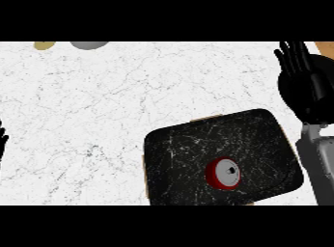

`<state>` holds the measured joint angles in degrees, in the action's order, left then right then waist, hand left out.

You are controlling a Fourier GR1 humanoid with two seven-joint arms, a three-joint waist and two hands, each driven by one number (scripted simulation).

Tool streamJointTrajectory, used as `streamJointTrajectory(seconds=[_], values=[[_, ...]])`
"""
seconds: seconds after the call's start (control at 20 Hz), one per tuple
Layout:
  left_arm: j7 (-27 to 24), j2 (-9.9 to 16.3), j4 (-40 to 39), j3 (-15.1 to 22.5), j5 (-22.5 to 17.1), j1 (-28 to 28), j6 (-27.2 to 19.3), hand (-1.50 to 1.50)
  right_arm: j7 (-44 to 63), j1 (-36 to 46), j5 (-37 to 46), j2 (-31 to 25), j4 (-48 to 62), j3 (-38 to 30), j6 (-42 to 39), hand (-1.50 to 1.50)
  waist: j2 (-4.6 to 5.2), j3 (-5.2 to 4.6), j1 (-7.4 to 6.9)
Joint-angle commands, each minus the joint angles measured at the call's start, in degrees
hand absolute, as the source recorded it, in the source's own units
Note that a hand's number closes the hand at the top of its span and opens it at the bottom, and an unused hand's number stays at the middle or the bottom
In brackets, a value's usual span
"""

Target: Pick the can from the tray and place it in the pot

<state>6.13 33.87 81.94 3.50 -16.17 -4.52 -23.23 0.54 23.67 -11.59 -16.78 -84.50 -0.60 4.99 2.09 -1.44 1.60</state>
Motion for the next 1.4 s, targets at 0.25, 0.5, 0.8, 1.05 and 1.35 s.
streamJointTrajectory(seconds=[0.25,0.5,0.8,1.05,1.35], values=[[-4.2,1.2,3.0,2.3,3.9,-0.5,1.6,0.00,17.4,-23.8,5.9,-1.2,-0.9,-1.2,12.5,1.50,-3.20,1.18,4.49],[-3.5,1.5,2.9,2.2,1.7,-2.0,4.5,0.00,7.4,-30.1,32.2,-10.7,-10.1,4.4,24.4,-1.50,-3.91,0.90,4.89],[-2.5,0.9,4.9,3.3,2.4,-0.7,5.0,0.00,17.1,-47.6,43.4,-5.9,-33.9,12.4,30.1,-1.50,-2.84,1.14,2.01],[-2.3,-0.7,6.2,5.8,4.2,0.1,5.2,0.00,34.3,-50.5,53.1,-8.8,-44.1,18.0,18.7,-1.50,-2.11,1.11,-0.68],[-1.7,-1.2,4.1,5.8,5.0,3.6,6.2,0.00,54.4,-42.6,54.2,-10.6,-53.0,22.4,0.7,-1.50,-1.62,1.13,-2.22]])
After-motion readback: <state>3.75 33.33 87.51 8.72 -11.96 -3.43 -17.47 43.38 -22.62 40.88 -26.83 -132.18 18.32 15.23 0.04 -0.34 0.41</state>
